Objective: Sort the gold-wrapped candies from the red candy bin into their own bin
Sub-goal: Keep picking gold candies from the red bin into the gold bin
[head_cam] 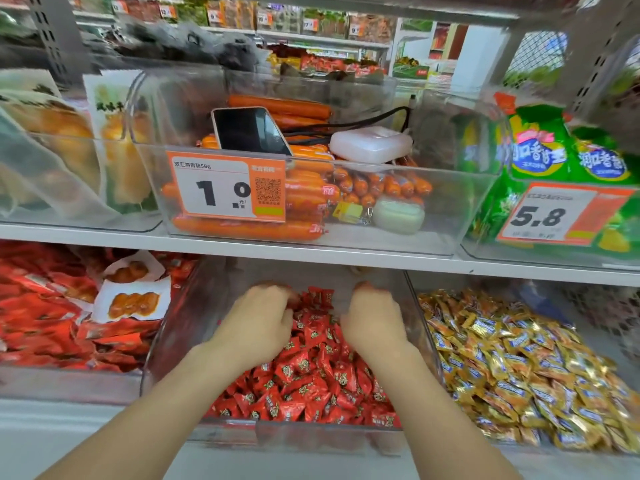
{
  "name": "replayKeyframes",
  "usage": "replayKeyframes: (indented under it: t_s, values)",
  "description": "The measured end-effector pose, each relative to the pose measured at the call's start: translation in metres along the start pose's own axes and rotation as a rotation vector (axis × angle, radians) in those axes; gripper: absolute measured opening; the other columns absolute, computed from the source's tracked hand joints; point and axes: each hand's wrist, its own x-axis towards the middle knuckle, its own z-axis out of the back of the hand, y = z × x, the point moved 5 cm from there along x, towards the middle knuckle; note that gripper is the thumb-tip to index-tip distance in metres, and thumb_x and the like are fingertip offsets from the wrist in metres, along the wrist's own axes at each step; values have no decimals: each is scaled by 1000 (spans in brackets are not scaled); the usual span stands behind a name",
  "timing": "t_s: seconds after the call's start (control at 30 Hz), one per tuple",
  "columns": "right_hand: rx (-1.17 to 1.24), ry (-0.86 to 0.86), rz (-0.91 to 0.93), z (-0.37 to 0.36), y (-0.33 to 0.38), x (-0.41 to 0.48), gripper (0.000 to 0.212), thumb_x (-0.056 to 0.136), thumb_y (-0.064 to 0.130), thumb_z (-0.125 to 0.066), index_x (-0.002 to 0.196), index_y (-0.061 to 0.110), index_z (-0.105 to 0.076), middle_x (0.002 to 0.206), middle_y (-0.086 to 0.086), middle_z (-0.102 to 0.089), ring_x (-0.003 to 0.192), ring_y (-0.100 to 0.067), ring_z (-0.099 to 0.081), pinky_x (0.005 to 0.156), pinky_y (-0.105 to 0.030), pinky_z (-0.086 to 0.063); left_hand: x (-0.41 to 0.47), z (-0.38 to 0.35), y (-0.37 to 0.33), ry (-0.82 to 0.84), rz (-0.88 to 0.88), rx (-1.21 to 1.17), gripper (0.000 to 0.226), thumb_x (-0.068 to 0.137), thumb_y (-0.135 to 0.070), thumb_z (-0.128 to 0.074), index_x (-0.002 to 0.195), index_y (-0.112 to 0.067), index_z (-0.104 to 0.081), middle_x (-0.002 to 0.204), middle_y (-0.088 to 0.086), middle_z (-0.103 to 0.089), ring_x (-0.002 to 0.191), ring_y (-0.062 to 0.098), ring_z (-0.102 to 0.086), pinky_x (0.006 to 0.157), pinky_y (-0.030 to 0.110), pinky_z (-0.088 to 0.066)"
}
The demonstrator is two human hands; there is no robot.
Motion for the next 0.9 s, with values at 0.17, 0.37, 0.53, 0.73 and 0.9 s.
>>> replayKeyframes:
  t_s: [0.17, 0.37, 0.53, 0.73, 0.9]
  values:
    - [110, 240, -216, -29, -9, 13, 54, 99, 30, -50, 146, 5, -44, 151, -24, -40, 136, -42, -48, 113, -42, -44, 13, -18, -40, 254, -116, -211, 41, 82, -45, -64, 118, -28, -66, 119, -5, -71, 111, 22, -66, 97, 39, -54]
    - [367, 341, -444, -74, -25, 37, 88, 77, 49, -38, 158, 14, -36, 159, -18, -32, 140, -40, -35, 118, -47, -35, 34, -41, -28, 677, 35, -1, 86, 61, -63, -85, 134, -31, -52, 123, -14, -60, 113, 14, -58, 102, 34, -50]
    - [657, 362, -357, -52, -7, 36, 30, 101, 15, -34, 90, 16, -62, 98, -8, -66, 89, -25, -62, 85, -34, -55, 40, -40, -4, 676, 51, -26, 118, 42, -74, -85, 147, -40, -42, 140, -15, -58, 121, 12, -60, 107, 35, -50]
    - [1021, 432, -363, -49, 15, 29, 31, 87, 6, -39, 87, 16, -68, 93, -13, -73, 95, -35, -69, 94, -44, -57, 27, -27, 15, 573, 13, -170, 116, 47, -75, -86, 148, -45, -38, 141, -21, -56, 125, 3, -57, 112, 31, -46]
    - [1178, 497, -188, -48, 45, 18, 49, 75, 11, -43, 113, 2, -72, 119, -20, -76, 111, -34, -69, 102, -47, -57, 8, 10, 26, 493, 110, -188, 103, 53, -94, -70, 138, -38, -54, 134, -18, -61, 121, 6, -59, 109, 34, -48]
